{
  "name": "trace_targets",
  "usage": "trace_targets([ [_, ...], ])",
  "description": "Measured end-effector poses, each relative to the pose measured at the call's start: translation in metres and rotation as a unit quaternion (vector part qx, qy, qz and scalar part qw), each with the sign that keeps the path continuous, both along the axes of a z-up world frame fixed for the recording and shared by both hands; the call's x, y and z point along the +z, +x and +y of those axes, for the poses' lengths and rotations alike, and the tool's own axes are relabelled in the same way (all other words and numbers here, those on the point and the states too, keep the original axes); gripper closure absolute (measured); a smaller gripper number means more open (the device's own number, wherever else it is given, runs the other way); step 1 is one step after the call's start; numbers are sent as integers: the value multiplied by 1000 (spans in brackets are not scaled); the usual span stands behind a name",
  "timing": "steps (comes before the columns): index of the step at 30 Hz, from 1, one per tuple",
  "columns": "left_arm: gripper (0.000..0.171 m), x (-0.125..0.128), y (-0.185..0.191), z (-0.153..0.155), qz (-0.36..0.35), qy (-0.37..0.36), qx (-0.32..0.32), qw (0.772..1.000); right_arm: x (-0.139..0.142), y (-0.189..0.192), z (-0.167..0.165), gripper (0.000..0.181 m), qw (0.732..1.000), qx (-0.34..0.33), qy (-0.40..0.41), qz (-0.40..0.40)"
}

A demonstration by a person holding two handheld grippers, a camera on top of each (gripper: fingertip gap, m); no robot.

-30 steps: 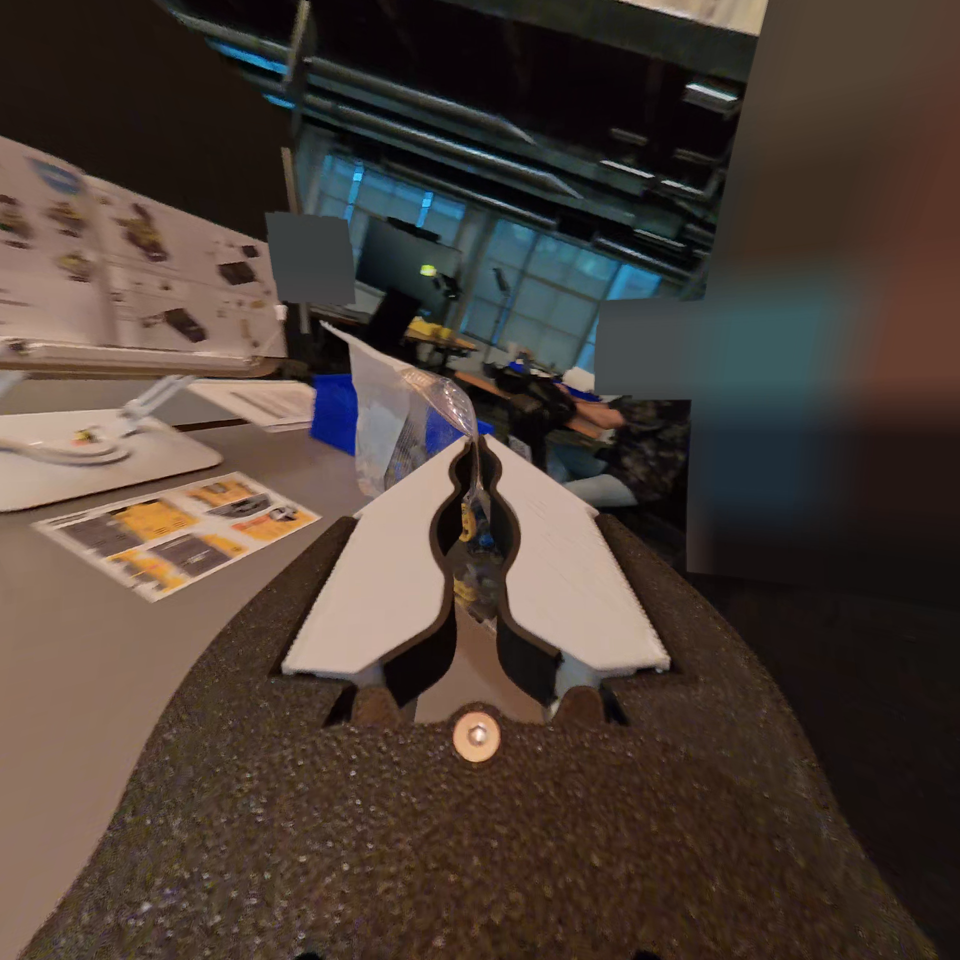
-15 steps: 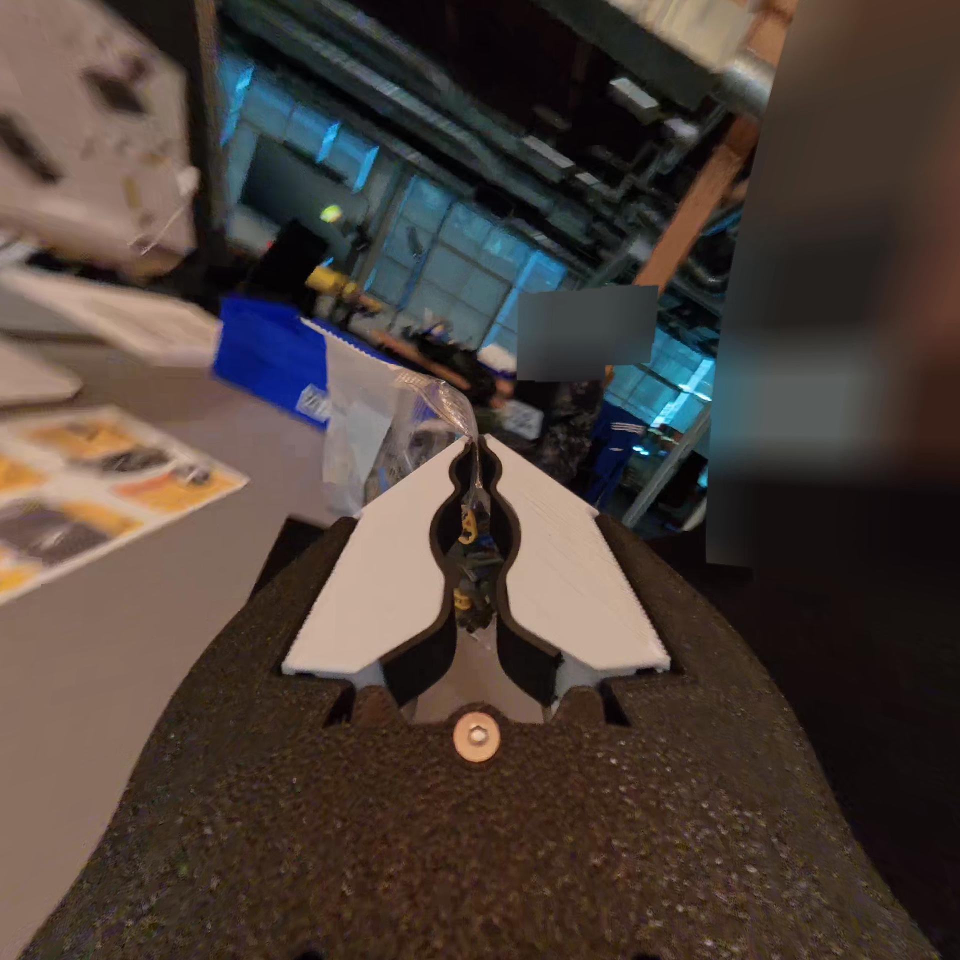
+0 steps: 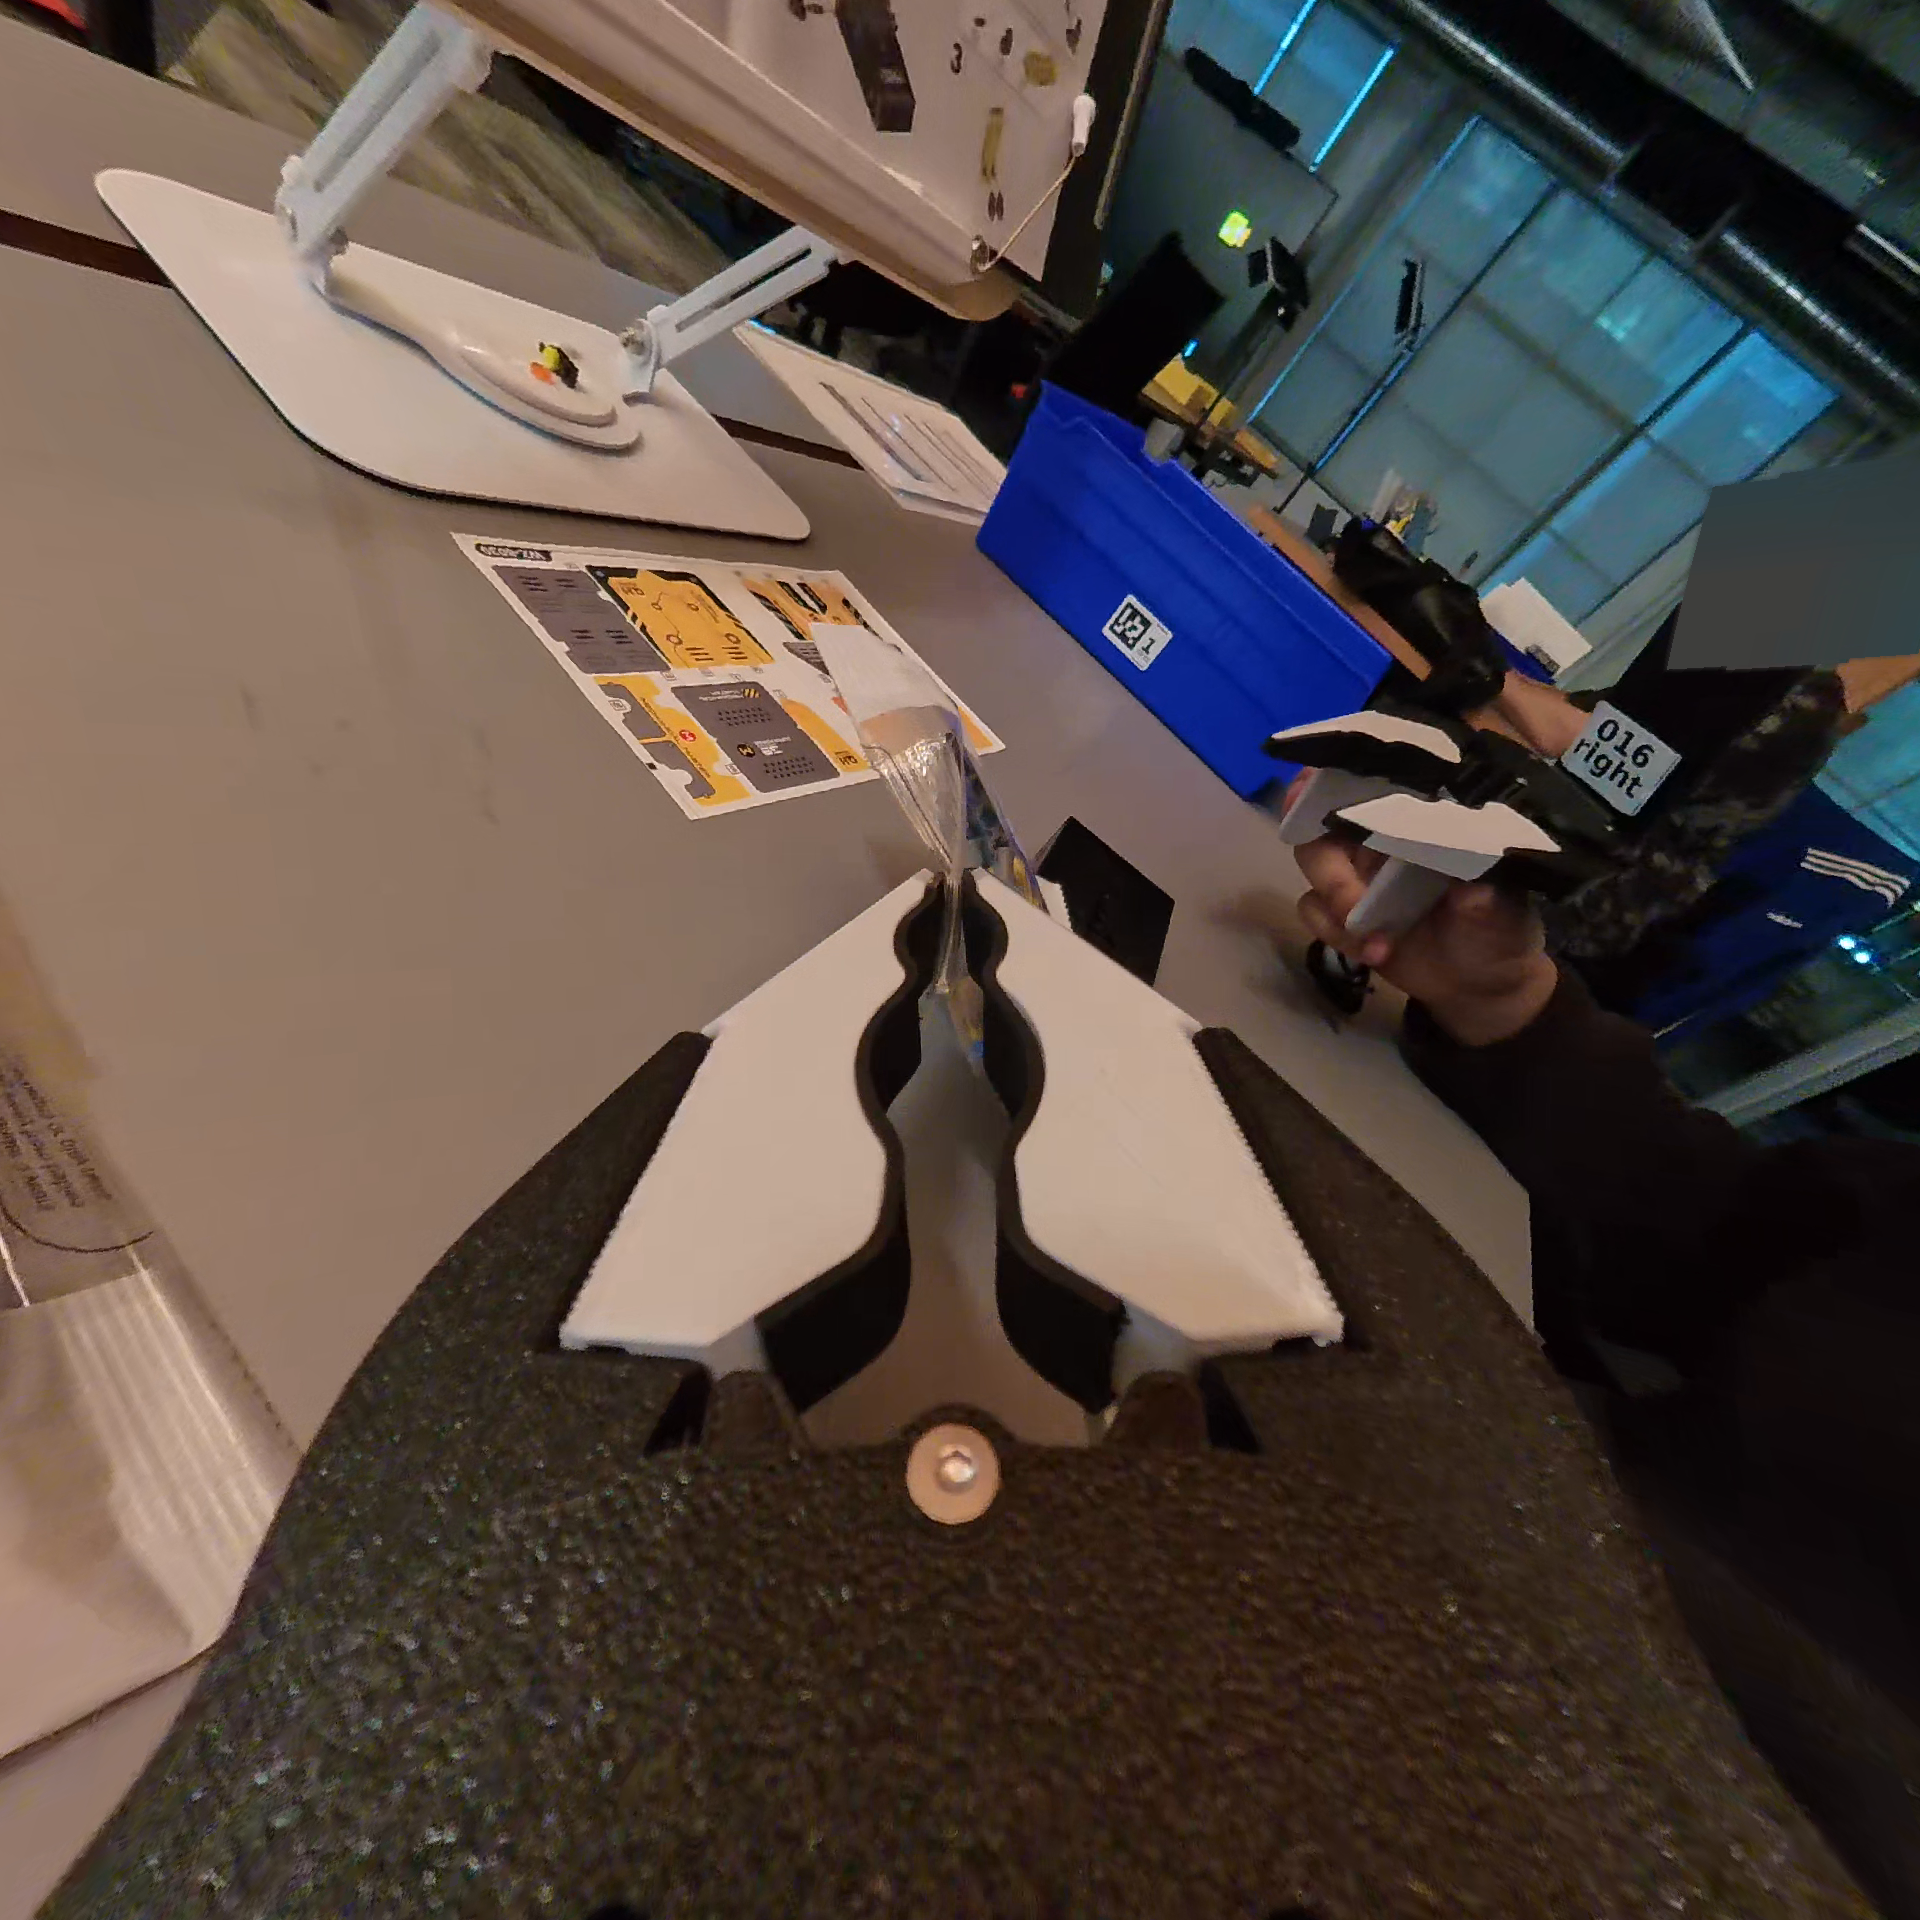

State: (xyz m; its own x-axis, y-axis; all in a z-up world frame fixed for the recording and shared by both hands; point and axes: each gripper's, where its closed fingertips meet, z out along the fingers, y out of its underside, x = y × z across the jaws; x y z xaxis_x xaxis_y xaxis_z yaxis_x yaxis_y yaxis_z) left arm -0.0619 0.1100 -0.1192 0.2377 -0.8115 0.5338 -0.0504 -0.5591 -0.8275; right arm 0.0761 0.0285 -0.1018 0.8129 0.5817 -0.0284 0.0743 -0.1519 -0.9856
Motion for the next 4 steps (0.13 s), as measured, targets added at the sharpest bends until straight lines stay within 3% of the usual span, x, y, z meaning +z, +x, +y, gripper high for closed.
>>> trace_targets([
  [4,169,6,1,-2,-16,8,-6,1000,0,2,1,147,1000,-3,0,0],
])
